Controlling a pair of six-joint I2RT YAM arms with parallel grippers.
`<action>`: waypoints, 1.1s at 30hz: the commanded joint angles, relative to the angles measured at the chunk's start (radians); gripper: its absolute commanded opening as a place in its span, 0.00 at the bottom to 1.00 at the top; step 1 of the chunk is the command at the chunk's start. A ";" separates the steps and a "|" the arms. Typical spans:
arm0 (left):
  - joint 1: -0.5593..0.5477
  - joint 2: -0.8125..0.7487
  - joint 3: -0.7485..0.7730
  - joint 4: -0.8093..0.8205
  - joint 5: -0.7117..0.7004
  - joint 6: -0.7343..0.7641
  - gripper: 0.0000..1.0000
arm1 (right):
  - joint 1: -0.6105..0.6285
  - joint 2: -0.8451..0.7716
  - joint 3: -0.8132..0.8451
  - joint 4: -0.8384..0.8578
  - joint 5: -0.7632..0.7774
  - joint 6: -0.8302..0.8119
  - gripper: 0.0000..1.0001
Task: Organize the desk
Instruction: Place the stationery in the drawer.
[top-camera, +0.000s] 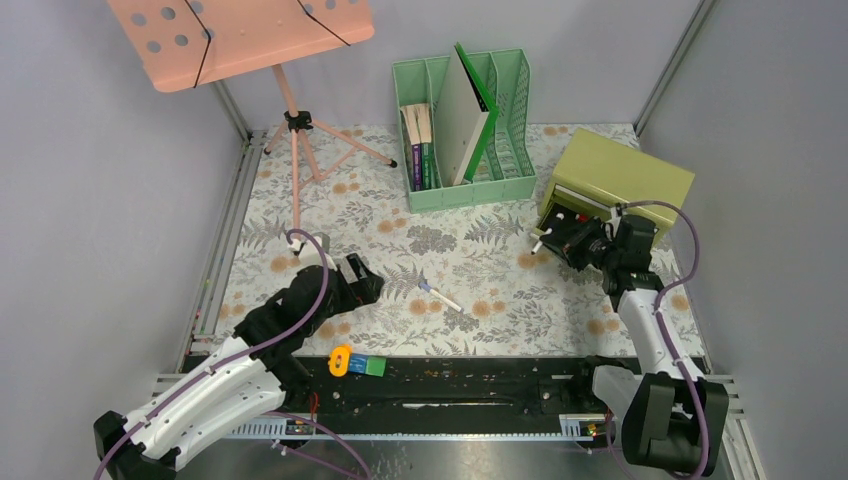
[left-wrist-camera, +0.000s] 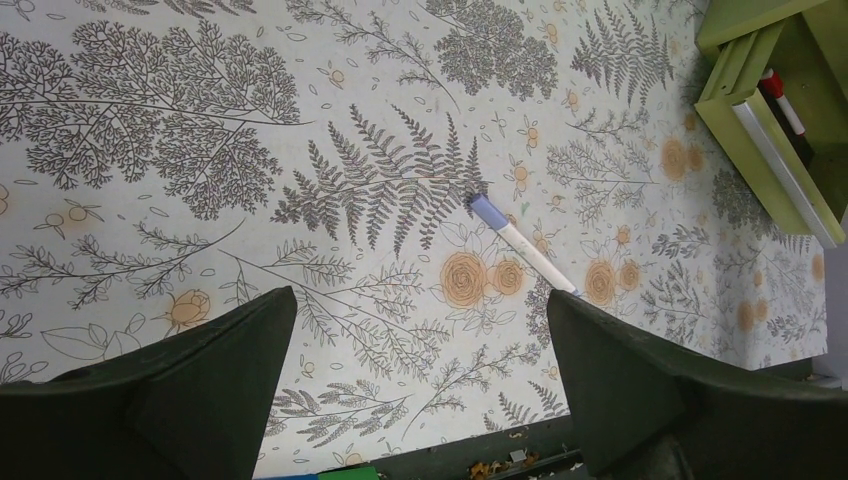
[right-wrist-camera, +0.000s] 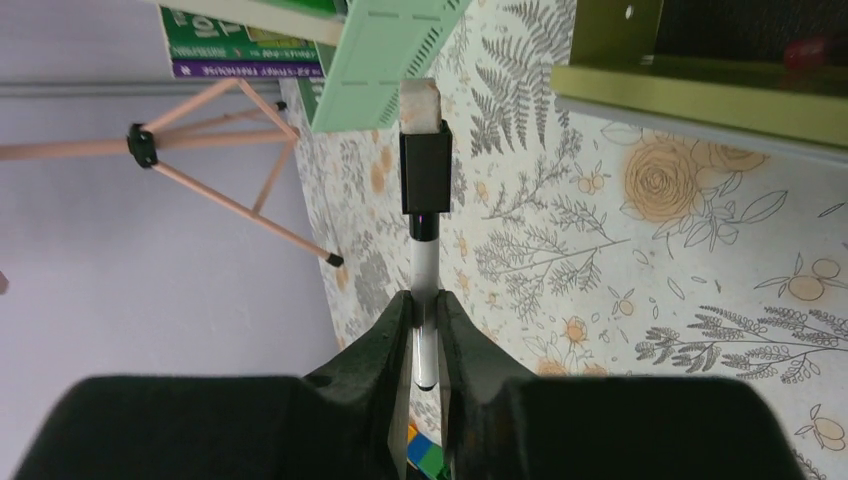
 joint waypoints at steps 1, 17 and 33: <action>0.004 0.006 0.026 0.078 0.015 0.025 0.99 | -0.038 -0.057 0.001 0.059 0.077 0.067 0.00; 0.003 0.013 0.018 0.095 0.042 0.029 0.99 | -0.081 -0.135 0.036 -0.139 0.451 0.120 0.00; 0.003 0.029 0.013 0.113 0.055 0.019 0.99 | -0.091 -0.017 0.076 -0.149 0.628 0.281 0.00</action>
